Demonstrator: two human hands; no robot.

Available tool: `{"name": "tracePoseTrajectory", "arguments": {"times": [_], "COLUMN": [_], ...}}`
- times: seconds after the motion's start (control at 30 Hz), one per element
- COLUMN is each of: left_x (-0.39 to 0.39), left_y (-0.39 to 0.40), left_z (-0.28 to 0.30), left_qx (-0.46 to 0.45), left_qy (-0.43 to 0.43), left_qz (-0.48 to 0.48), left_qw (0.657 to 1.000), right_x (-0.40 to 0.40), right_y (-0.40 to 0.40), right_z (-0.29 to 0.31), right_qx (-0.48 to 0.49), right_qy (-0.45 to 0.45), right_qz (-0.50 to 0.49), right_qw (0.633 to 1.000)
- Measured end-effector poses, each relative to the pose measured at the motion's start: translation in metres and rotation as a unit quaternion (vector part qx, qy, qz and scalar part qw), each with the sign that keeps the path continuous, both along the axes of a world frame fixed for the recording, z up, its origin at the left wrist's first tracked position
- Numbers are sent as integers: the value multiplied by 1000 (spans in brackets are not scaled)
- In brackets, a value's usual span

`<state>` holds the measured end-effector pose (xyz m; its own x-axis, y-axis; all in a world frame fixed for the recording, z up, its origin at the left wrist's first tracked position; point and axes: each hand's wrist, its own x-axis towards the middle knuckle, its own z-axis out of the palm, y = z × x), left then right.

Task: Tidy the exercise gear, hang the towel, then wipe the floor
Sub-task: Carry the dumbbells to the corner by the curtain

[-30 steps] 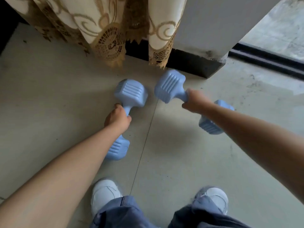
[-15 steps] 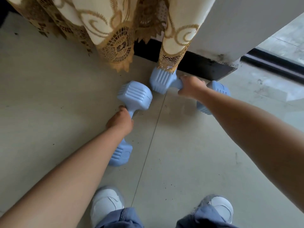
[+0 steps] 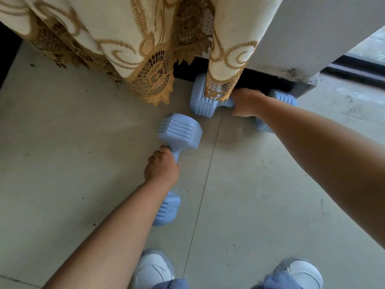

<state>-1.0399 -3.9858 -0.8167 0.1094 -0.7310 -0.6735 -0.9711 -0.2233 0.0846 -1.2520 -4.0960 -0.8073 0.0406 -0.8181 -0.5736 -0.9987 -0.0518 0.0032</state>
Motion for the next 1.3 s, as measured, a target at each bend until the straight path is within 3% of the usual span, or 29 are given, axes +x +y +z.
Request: {"name": "tracePoseTrajectory", "arguments": {"times": [0.2, 0.33, 0.43, 0.7, 0.97, 1.1, 1.3], "left_x": [0, -5, -14, -63, -107, -115, -124], "left_y": [3, 7, 12, 3, -29, -29, -27], "left_z": [-1, 2, 3, 14, 17, 16, 15], "left_qx": [-20, -37, -31, -47, -99, -75, -94], "left_qy": [-15, -34, -45, 4, -21, -26, -8], "left_qz": [-11, -39, -113, -334, -509, -537, -527], "left_qw": [1000, 998, 992, 941, 855, 840, 844], "right_x": [-17, -29, -33, -36, -46, -44, -48], "right_y": [28, 74, 118, 182, 197, 195, 183], "right_z": [4, 12, 13, 8, 1, -4, -2], "right_qx": [-133, -242, -224, -107, -123, -132, -187], "right_qy": [18, -78, -143, -306, -332, -317, -313], "right_qz": [55, 70, 48, -234, -360, -396, -454], "right_qw": [989, 965, 963, 917, 863, 852, 813]}}
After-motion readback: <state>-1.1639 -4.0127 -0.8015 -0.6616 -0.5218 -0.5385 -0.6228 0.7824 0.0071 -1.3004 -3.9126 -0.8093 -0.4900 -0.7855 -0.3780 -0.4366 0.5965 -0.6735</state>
